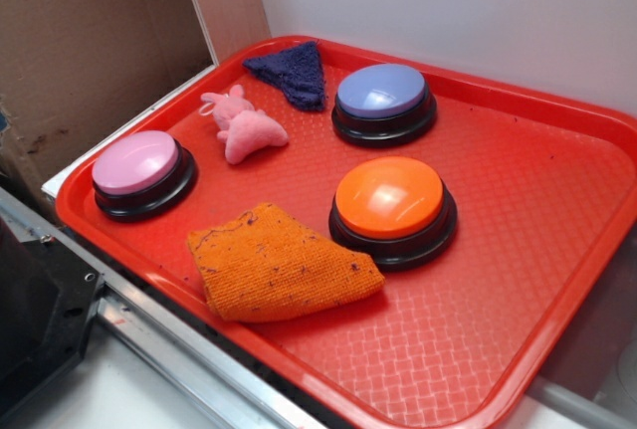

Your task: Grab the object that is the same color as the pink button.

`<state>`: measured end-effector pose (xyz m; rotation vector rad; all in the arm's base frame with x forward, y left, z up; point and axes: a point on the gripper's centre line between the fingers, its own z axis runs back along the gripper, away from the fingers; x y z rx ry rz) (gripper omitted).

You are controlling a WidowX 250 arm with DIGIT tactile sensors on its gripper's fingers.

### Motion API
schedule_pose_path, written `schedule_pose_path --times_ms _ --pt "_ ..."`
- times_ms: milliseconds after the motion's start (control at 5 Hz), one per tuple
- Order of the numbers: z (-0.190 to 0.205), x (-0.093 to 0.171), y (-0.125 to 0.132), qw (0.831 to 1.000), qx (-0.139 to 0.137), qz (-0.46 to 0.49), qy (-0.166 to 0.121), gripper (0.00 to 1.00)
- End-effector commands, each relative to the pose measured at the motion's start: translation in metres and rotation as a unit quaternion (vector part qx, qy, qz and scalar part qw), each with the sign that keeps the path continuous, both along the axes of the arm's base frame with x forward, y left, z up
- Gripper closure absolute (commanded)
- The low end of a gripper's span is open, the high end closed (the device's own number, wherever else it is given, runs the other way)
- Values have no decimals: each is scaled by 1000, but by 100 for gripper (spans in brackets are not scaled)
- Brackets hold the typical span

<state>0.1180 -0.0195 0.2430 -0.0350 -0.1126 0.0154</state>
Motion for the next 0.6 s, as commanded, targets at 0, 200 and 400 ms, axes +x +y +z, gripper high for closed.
schedule_pose_path --times_ms 0,200,400 --pt "0 0 0 1000 0 0 0 0" --pt "-2 34 16 1000 -1 3 11 0" --pt "1 55 31 997 -5 70 13 0"
